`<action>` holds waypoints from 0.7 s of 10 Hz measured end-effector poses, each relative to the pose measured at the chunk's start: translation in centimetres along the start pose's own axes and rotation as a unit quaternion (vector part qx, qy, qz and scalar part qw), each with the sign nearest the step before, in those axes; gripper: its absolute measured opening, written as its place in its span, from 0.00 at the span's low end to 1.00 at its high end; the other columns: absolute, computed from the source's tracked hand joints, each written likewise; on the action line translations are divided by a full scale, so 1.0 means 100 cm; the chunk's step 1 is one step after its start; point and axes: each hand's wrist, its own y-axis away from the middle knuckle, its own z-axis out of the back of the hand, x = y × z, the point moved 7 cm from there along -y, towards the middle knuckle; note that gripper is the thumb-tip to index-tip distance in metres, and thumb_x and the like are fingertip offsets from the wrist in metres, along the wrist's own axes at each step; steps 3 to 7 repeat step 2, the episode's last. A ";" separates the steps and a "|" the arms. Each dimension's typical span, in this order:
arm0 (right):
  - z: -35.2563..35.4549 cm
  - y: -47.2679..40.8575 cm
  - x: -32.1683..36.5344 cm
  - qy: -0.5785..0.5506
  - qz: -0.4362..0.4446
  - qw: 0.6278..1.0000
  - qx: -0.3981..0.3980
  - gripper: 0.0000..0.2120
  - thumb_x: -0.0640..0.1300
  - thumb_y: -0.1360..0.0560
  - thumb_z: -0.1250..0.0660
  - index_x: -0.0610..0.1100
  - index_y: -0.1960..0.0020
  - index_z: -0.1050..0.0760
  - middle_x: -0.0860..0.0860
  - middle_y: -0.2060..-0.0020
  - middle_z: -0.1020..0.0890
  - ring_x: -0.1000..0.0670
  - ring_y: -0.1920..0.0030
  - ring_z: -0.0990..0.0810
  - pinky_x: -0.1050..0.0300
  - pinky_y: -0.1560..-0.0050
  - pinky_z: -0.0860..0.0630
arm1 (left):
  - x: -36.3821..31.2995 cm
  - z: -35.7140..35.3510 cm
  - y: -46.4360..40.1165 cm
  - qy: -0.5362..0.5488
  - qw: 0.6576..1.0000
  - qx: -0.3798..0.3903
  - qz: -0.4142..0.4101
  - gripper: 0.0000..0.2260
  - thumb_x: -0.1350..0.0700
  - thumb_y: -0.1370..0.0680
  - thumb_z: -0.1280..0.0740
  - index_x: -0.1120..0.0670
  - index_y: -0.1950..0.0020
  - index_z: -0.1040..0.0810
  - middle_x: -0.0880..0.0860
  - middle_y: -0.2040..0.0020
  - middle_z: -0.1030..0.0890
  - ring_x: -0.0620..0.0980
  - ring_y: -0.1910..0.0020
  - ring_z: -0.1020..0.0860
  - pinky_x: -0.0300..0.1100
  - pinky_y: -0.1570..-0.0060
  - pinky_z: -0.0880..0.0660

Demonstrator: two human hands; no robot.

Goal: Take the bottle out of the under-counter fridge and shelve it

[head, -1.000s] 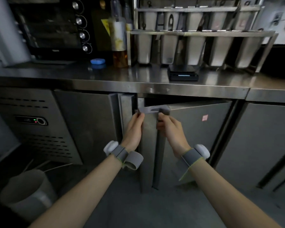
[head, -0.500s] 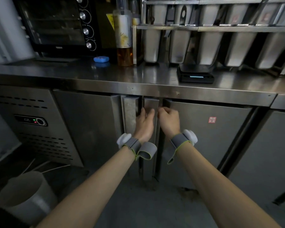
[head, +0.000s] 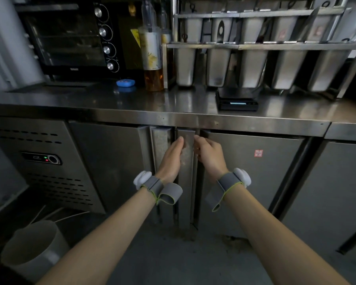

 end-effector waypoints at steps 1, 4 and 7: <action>0.002 0.010 0.028 -0.023 -0.019 0.999 0.012 0.12 0.55 0.21 0.32 0.48 0.53 0.16 0.55 0.61 0.15 0.53 0.57 0.18 0.55 0.52 0.25 | -0.028 -0.007 0.006 0.020 0.999 -0.001 0.031 0.23 0.28 0.28 0.43 0.40 0.41 0.27 0.43 0.42 0.23 0.37 0.45 0.25 0.38 0.52 0.30; -0.001 0.022 0.051 -0.017 -0.040 0.999 0.027 0.12 0.56 0.19 0.33 0.49 0.50 0.16 0.53 0.57 0.14 0.51 0.53 0.16 0.52 0.51 0.24 | -0.053 -0.008 0.013 0.032 0.999 0.006 0.043 0.28 0.23 0.33 0.43 0.40 0.46 0.22 0.44 0.43 0.19 0.43 0.42 0.22 0.41 0.49 0.28; -0.001 0.022 0.051 -0.017 -0.040 0.999 0.027 0.12 0.56 0.19 0.33 0.49 0.50 0.16 0.53 0.57 0.14 0.51 0.53 0.16 0.52 0.51 0.24 | -0.053 -0.008 0.013 0.032 0.999 0.006 0.043 0.28 0.23 0.33 0.43 0.40 0.46 0.22 0.44 0.43 0.19 0.43 0.42 0.22 0.41 0.49 0.28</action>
